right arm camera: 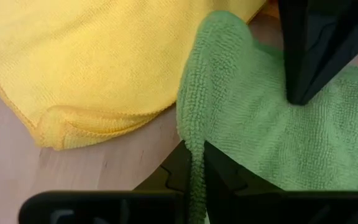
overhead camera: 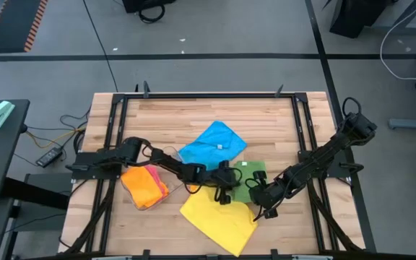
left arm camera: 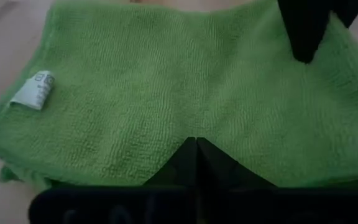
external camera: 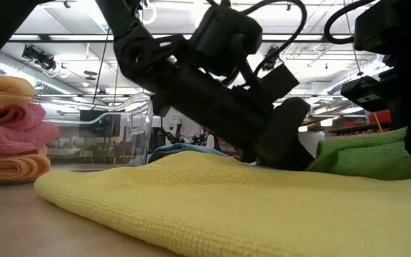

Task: Fold microfiber towels
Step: Fold the green microfiber cloth

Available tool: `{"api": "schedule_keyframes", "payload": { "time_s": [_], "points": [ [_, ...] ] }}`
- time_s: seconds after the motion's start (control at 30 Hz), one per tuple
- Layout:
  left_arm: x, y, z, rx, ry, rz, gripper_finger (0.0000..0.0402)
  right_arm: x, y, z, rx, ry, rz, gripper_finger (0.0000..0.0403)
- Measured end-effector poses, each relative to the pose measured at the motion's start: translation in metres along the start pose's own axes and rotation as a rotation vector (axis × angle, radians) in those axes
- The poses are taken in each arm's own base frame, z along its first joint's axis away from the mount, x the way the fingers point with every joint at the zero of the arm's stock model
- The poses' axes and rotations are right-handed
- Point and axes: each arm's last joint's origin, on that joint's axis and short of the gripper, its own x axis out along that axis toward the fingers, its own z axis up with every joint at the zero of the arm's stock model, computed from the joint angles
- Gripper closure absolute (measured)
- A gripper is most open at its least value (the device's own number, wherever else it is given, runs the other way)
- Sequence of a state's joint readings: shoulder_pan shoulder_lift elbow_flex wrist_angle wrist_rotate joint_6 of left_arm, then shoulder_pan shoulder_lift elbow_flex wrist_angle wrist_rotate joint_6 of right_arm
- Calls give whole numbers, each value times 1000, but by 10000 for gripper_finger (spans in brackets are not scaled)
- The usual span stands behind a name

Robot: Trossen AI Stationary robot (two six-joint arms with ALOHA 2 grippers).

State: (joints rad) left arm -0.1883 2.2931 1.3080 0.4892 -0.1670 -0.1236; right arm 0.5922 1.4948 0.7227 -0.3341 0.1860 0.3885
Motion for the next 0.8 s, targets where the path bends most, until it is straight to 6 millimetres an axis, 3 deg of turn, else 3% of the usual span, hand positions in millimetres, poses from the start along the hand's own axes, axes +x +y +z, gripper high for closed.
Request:
{"api": "schedule_keyframes", "payload": {
  "time_s": [0.27,0.5,0.67,0.8],
  "points": [
    [-1,-16,11,83,-97,-41,385,0,1,0,3,8,20,366],
    [-1,-12,9,83,-72,-30,384,-10,0,2,10,-18,44,366],
    [-8,-12,19,114,-54,-15,395,-20,-1,4,9,-43,67,366],
    [-14,-11,25,140,-32,28,381,-28,-3,5,11,-55,111,366]
  ]
}}
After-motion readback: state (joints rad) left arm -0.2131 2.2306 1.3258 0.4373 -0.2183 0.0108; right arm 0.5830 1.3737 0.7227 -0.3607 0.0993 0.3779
